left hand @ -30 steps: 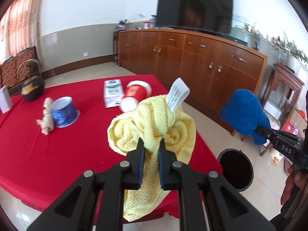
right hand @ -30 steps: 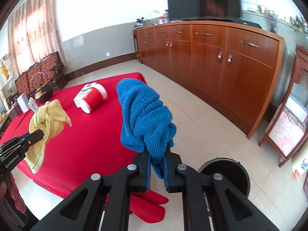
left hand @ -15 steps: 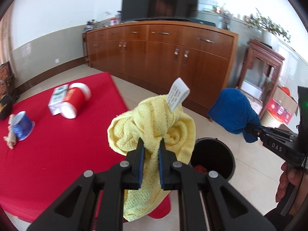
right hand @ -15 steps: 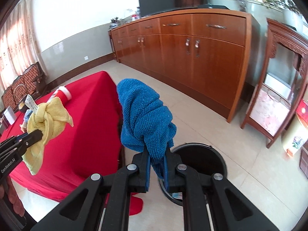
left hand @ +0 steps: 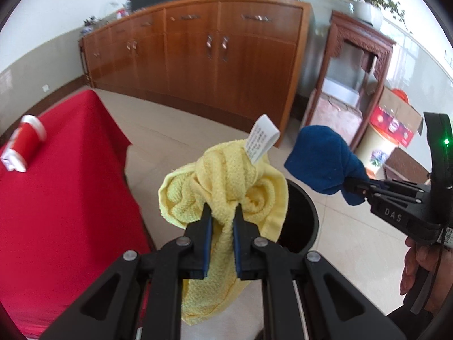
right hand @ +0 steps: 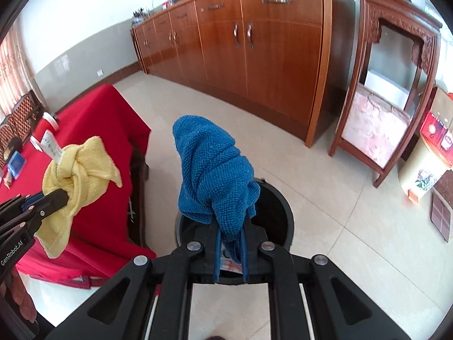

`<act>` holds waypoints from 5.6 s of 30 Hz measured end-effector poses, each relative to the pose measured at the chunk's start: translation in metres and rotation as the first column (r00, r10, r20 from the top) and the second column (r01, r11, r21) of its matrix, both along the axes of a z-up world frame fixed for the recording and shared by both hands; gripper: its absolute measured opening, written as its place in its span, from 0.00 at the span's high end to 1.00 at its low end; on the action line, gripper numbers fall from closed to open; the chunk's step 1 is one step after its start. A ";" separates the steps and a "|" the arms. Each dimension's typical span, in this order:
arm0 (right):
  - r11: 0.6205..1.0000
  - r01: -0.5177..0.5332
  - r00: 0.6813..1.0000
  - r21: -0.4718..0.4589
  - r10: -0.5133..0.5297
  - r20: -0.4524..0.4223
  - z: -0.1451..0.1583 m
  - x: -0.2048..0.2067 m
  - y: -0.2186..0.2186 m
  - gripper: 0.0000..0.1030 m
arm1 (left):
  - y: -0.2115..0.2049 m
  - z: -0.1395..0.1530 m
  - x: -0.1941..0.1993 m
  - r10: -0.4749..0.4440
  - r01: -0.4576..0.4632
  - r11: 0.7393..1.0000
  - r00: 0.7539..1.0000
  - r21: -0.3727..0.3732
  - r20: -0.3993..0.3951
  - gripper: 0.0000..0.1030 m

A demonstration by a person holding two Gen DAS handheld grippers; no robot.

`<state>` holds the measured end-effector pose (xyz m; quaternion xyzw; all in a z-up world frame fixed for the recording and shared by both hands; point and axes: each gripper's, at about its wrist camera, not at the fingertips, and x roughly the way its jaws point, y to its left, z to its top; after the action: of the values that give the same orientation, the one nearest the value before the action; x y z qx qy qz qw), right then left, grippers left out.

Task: Collect trash
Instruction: 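Carry the blue towel and yellow cloth over the black bin with both tools, then open both tools to drop the towel and cloth into the bin, then move both tools back toward the table, then grasp the red-white paper cup with the right tool while the left tool grasps the blue cup, then carry the red-white cup and blue cup over the black bin with both tools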

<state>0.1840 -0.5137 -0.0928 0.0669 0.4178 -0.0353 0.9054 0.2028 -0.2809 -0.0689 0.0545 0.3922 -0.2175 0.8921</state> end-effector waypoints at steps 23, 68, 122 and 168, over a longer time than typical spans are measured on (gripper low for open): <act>0.969 -0.247 0.937 -0.003 0.237 -0.258 -0.144 0.051 -0.031 0.88 | -0.082 -0.130 0.053 -0.090 0.107 0.994 0.939 0.035 -0.331 0.84; 0.982 -0.155 0.957 -0.106 0.175 0.230 0.057 -0.019 0.147 0.00 | 0.170 0.041 -0.043 0.308 -0.313 0.949 0.945 0.028 0.113 0.00; 0.936 -0.343 0.935 -0.076 0.348 0.071 0.031 0.245 0.460 0.00 | 0.405 0.005 0.118 0.599 -0.603 0.797 0.794 0.020 0.103 0.05; 0.942 -0.335 0.933 -0.024 0.335 0.129 0.062 0.124 0.350 0.43 | 0.313 0.046 0.019 0.521 -0.527 0.850 0.837 -0.011 0.164 0.25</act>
<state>0.3084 -0.1636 -0.0304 -0.0038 0.3624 0.1235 0.9238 0.2216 0.0323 -0.0231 -0.0223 0.3226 0.0467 0.9451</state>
